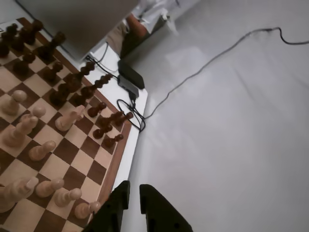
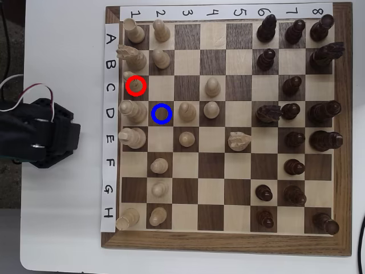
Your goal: Move the piece to destination
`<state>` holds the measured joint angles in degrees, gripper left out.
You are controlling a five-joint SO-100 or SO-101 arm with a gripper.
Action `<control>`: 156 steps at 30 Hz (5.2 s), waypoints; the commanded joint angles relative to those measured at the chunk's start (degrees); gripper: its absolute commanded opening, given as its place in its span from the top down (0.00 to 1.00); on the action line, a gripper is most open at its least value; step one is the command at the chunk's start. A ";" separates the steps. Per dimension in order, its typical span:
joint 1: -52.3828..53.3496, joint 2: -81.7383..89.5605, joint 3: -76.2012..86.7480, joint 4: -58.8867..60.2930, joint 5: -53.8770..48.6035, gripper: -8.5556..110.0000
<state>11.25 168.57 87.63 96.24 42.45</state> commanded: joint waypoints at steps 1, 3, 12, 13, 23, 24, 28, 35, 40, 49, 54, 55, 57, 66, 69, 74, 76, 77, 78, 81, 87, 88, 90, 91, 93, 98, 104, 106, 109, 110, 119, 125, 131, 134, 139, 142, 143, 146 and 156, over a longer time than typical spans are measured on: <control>-3.52 -1.58 1.14 0.26 -1.67 0.91; -5.19 -2.02 1.76 0.26 -2.20 0.91; -12.74 -6.42 4.13 0.35 -3.96 0.91; -13.54 -6.68 4.48 0.35 -3.96 0.91; -19.78 -9.32 6.86 0.44 -0.35 0.91; -20.04 -9.67 7.03 0.44 0.35 0.91; -21.09 -11.07 8.70 0.53 3.60 0.91; -23.03 -15.91 9.67 0.53 10.99 0.91; -24.17 -18.37 10.72 0.53 15.47 0.91; -26.19 -21.36 11.43 0.53 8.44 0.88; -25.58 -21.53 13.71 0.53 13.10 0.93; -25.75 -21.71 14.06 0.53 12.83 0.93; -25.93 -22.15 15.03 0.53 13.27 0.92; -26.81 -23.91 18.02 0.53 15.47 0.87; -26.72 -24.35 18.90 0.53 15.56 0.87; -26.02 -24.17 19.95 0.44 15.73 0.87; -26.81 -23.64 20.65 0.44 16.35 0.87; -27.25 -23.47 20.92 0.44 16.70 0.87; -27.77 -23.20 21.27 0.44 17.05 0.87; -28.65 -22.76 21.88 0.44 17.93 0.86; -28.74 -22.50 24.26 0.44 18.37 0.84; -28.56 -22.50 24.79 0.44 18.46 0.83; -28.04 -21.97 26.37 0.26 18.54 0.83; -27.77 -21.62 27.25 0.26 18.54 0.82; -27.16 -21.53 28.39 0.26 18.72 0.82; -26.19 -22.06 29.18 0.35 19.16 0.81; -27.51 -22.06 29.88 0.26 18.63 0.80; -29.18 -21.62 29.97 0.26 18.90 0.80; -32.26 -20.92 30.32 0.26 19.95 0.79; -33.31 -20.83 30.50 0.26 20.39 0.78; -35.24 -20.39 33.57 -0.97 20.92 0.78; -34.28 -22.32 34.72 -3.87 20.39 0.78; -37.00 -26.02 33.66 -5.19 21.80 0.78; -38.58 -27.33 33.49 -5.89 22.68 0.78; -39.90 -29.27 34.80 -8.70 23.99 0.78; -39.64 -29.97 36.65 -10.99 23.99 0.78; -39.37 -30.15 37.00 -11.60 23.99 0.78; -38.58 -30.67 38.41 -13.89 23.91 0.78; -38.23 -31.99 40.25 -16.96 24.87 0.78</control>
<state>-26.72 136.85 127.88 80.16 66.88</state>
